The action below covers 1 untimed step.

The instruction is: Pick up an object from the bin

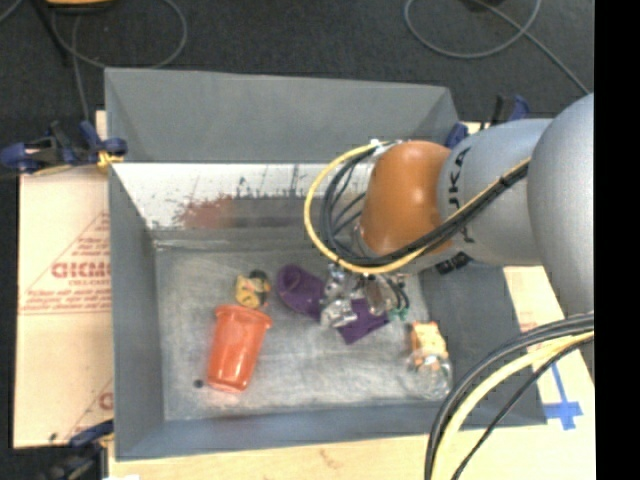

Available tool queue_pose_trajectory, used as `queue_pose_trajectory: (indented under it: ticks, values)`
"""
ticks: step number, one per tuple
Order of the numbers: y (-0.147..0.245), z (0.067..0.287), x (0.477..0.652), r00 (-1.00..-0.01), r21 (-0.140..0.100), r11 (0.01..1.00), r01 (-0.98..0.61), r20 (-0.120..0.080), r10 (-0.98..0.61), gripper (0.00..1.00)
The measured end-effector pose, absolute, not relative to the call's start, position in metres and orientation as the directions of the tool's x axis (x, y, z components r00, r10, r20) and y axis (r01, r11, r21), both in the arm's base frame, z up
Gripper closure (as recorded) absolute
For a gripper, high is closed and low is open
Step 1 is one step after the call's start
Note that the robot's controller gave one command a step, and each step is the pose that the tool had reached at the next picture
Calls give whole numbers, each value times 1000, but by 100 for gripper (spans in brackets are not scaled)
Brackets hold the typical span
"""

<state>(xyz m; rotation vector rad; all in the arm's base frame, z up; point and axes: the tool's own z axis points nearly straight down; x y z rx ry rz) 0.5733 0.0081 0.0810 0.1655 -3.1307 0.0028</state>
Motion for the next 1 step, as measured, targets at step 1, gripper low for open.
queue_pose_trajectory:
  ticks: [1]
  values:
    - [8,81,574,-994,-1,994,-106,5,-106,100]
